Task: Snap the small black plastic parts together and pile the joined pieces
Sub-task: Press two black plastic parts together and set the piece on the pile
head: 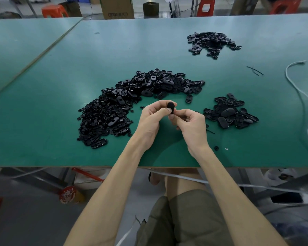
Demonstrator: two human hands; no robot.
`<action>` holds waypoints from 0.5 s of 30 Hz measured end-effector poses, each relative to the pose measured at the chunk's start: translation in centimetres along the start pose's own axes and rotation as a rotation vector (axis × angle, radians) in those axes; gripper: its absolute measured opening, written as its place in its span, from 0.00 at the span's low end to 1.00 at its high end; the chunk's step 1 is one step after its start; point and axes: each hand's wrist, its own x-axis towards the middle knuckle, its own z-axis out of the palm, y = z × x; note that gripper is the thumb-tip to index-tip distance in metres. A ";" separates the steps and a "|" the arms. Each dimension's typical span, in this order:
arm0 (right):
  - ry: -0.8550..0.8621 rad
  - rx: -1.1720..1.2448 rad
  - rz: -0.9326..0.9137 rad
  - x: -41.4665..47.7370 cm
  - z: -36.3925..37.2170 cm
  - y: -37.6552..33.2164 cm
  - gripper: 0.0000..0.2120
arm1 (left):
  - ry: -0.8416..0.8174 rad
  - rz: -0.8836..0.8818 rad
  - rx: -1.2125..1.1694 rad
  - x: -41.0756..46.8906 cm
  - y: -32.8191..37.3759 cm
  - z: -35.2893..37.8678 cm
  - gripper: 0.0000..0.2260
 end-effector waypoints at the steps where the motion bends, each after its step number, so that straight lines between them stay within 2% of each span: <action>1: 0.002 0.005 0.002 0.0 0.0 0.0 0.05 | 0.001 -0.002 0.000 0.0 0.0 0.0 0.09; 15: -0.001 0.002 -0.002 0.1 -0.1 0.2 0.02 | 0.038 -0.014 0.052 0.0 0.1 0.2 0.08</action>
